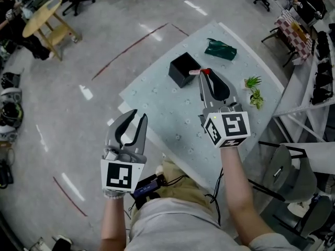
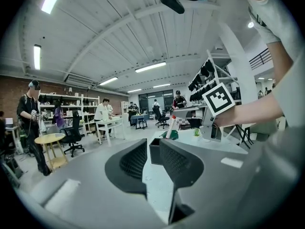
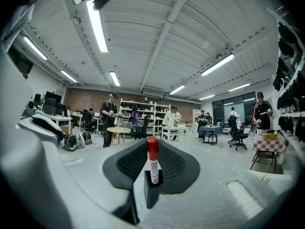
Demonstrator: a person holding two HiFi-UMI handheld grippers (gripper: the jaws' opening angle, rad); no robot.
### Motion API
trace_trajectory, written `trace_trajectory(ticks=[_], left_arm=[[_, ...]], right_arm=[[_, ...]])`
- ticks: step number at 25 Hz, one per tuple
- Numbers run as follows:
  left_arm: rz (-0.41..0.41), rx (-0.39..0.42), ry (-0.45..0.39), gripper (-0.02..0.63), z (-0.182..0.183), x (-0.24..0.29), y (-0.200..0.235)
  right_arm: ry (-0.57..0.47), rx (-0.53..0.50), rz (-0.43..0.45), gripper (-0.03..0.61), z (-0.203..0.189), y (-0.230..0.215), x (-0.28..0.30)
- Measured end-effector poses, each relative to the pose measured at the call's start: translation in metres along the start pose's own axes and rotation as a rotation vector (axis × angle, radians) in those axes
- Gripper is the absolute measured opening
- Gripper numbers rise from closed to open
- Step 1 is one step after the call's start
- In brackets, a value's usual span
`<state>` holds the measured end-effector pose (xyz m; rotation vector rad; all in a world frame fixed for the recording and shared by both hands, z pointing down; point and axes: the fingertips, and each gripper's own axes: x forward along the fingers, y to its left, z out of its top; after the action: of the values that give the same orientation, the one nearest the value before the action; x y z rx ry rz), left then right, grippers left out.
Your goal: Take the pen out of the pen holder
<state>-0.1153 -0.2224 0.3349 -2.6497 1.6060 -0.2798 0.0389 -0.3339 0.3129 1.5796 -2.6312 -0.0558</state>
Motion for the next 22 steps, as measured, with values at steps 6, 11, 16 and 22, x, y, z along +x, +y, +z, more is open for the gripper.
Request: trace_trajectory(ticks=[6, 11, 16, 22], left_arm=[[-0.009, 0.015, -0.037, 0.041, 0.013, -0.012, -0.01], [-0.019, 0.02, -0.049, 0.011, 0.019, -0.024, -0.019], [-0.02, 0.025, -0.062, 0.0, 0.024, -0.035, -0.023], [-0.032, 0.026, -0.077, 0.0, 0.03, -0.045, -0.027]], right_arm=[[-0.015, -0.001, -0.02, 0.064, 0.015, 0.006, -0.038], [-0.012, 0.026, -0.035, 0.064, 0.015, 0.017, -0.072], [-0.004, 0.035, -0.038, 0.064, 0.014, 0.028, -0.099], [0.017, 0.047, -0.023, 0.064, 0.009, 0.041, -0.123]])
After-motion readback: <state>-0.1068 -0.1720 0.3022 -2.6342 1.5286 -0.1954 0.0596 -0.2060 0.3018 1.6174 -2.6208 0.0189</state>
